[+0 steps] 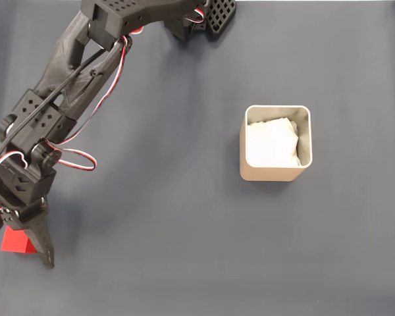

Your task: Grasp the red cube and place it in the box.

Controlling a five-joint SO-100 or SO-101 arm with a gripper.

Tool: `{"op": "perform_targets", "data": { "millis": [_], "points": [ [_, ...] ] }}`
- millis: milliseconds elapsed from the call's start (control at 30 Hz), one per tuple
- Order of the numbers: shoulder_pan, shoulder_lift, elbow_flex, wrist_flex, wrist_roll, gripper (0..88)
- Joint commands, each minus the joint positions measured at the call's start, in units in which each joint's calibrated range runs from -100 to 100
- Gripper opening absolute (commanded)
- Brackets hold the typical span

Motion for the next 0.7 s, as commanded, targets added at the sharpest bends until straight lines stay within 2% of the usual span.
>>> {"op": "perform_targets", "data": {
  "millis": [0, 233, 333, 500, 667],
  "points": [
    [0.15, -1.45, -1.04, -0.80, -0.05, 50.0],
    [0.01, -1.80, -0.86, -0.80, -0.10, 47.4],
    [-0.06, -2.14, -0.59, -0.30, 0.73, 38.6],
    [-0.27, -2.92, -0.59, 2.40, 2.10, 16.7],
    [-0.56, -4.05, -0.59, 6.75, 4.20, 3.3]
  ]
}}
